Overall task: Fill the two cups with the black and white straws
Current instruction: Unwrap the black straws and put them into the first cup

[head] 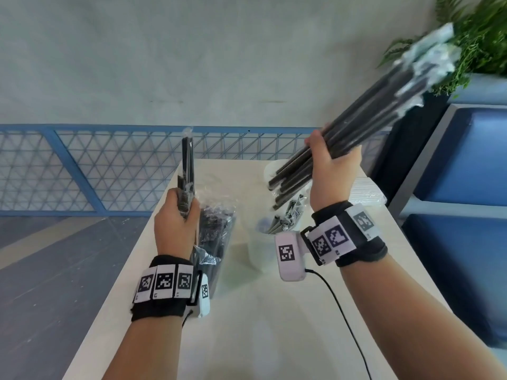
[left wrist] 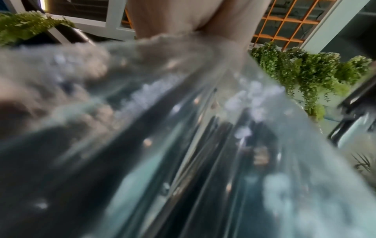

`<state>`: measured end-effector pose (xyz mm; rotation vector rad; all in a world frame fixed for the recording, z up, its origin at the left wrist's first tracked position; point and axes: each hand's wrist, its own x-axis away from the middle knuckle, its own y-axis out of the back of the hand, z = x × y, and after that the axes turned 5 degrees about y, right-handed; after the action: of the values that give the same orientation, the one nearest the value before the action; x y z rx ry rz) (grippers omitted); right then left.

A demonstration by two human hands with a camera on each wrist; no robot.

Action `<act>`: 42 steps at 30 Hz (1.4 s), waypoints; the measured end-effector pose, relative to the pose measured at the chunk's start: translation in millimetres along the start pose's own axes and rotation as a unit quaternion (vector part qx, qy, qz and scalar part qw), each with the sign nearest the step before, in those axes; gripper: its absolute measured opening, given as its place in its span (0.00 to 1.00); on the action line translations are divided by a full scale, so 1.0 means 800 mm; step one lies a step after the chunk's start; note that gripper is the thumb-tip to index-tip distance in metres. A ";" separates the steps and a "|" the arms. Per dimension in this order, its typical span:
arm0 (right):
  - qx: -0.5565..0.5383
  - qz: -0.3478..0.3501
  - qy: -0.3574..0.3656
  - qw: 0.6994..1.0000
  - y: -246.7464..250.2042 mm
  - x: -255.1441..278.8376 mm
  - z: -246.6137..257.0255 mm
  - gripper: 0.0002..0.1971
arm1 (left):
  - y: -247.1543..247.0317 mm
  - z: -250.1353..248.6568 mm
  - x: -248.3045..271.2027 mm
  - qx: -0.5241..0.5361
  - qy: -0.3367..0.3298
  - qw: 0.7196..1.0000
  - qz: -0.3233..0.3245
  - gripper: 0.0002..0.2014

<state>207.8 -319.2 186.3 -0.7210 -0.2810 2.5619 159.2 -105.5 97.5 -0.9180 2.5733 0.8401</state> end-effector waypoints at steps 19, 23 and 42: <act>0.032 0.118 0.022 0.992 -0.007 0.035 -0.045 0.26 | -0.022 -0.011 0.018 0.073 -0.011 0.996 0.047 0.08; 0.244 0.290 0.060 0.923 -0.009 0.039 -0.065 0.09 | -0.023 -0.011 0.019 0.063 -0.011 0.997 0.046 0.09; 0.380 0.383 0.053 0.840 0.029 0.038 -0.085 0.18 | -0.016 -0.003 0.030 0.084 0.009 0.995 0.051 0.09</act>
<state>212.8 -319.9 108.8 -0.7221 1.2413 2.9242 149.1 -126.7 83.6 -0.7543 2.6781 0.6303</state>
